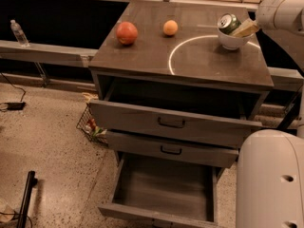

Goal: Pick green can from white bowl and place on counter

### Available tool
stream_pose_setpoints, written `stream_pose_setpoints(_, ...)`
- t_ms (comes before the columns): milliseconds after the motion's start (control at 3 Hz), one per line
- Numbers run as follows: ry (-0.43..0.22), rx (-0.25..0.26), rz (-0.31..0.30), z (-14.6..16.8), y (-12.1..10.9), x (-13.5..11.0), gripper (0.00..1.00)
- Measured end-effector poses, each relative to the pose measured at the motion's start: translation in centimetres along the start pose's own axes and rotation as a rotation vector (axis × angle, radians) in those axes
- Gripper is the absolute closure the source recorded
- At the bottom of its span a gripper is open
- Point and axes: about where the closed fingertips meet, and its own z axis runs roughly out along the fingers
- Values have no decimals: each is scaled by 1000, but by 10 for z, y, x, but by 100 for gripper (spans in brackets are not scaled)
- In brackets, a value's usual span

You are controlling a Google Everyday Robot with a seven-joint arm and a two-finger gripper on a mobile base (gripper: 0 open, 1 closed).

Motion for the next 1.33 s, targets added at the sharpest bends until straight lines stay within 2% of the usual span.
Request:
stream_pose_setpoints(333, -5, -1, 23, 5, 2, -2, 17)
stream_pose_setpoints(667, -9, -19, 39, 6, 6, -5, 41)
stream_pose_setpoints(1000, 0, -53, 49, 2, 11, -6, 40)
stream_pose_setpoints(1333, 13, -90, 61, -2, 17, -8, 17)
